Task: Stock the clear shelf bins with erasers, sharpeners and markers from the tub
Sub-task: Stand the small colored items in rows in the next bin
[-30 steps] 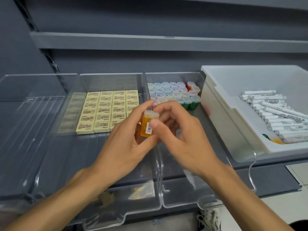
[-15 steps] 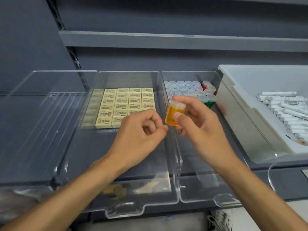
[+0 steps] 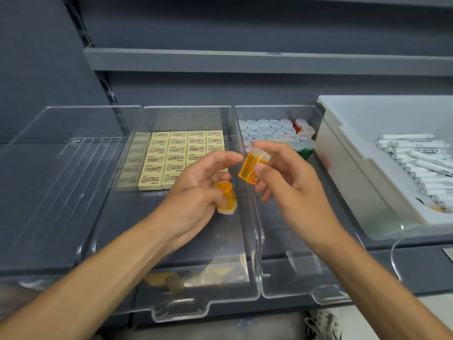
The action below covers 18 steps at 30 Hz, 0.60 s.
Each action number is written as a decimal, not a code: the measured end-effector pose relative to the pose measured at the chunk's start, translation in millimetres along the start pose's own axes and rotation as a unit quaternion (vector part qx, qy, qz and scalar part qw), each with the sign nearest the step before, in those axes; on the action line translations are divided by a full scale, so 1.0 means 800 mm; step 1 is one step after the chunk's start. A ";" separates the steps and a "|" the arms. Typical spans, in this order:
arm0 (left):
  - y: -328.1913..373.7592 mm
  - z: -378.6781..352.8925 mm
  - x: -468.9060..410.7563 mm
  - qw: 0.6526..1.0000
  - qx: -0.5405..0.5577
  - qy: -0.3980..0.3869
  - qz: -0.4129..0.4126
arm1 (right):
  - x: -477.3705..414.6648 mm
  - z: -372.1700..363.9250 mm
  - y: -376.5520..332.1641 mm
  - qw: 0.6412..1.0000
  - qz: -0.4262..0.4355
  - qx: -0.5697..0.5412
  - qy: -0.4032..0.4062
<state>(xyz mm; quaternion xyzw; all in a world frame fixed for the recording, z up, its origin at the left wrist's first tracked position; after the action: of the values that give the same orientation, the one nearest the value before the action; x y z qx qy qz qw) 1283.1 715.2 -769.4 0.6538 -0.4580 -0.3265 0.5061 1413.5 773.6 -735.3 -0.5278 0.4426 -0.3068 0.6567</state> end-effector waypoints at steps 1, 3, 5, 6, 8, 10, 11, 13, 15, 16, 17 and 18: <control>0.000 -0.001 0.000 1.000 -0.003 -0.006 -0.001 | 0.000 0.000 0.000 1.000 -0.001 -0.002 0.000; 0.001 0.000 0.000 1.000 -0.016 0.000 -0.006 | 0.000 0.001 -0.001 1.000 -0.004 0.000 0.004; 0.003 0.004 0.000 0.998 -0.043 0.034 -0.013 | -0.001 0.003 -0.001 1.000 -0.010 0.001 0.011; 0.003 0.006 0.000 0.997 -0.055 0.055 -0.016 | -0.002 0.003 -0.001 1.000 -0.012 0.001 0.014; 0.001 0.010 0.000 0.994 -0.070 0.089 -0.007 | -0.003 0.003 -0.001 1.000 -0.013 0.002 0.018; -0.001 0.010 0.001 0.992 -0.075 0.098 0.012 | -0.003 0.003 0.001 1.000 -0.016 0.007 0.017; -0.002 0.009 0.002 0.992 -0.076 0.096 0.014 | -0.004 0.003 0.002 1.000 -0.018 0.009 0.016; -0.002 0.007 0.002 0.992 -0.085 0.089 0.000 | -0.004 0.004 0.003 1.000 -0.021 0.013 0.018; -0.001 0.006 0.001 0.991 -0.098 0.085 -0.020 | -0.005 0.005 0.004 0.999 -0.024 0.022 0.020; -0.002 0.007 0.000 0.990 -0.103 0.089 -0.026 | -0.006 0.006 0.005 0.999 -0.025 0.029 0.021; -0.002 0.008 0.000 0.989 -0.110 0.093 -0.029 | -0.006 0.007 0.007 0.999 -0.027 0.035 0.023; -0.003 0.009 0.000 0.987 -0.121 0.097 -0.031 | -0.007 0.009 0.008 0.998 -0.032 0.037 0.025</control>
<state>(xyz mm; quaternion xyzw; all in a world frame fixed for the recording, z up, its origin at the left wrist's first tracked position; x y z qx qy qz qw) 1277.4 712.9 -773.3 0.6304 -0.3429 -0.3300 0.6133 1417.1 782.8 -739.9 -0.5090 0.4298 -0.3569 0.6548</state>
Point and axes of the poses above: each hand's wrist, its own x-axis away from the middle knuckle, its own z-axis out of the back of the hand, y = z × x, the point moved 6 cm from there along -x, towards the middle knuckle, and after that the axes turned 10 degrees about y, right-handed, at the moved point
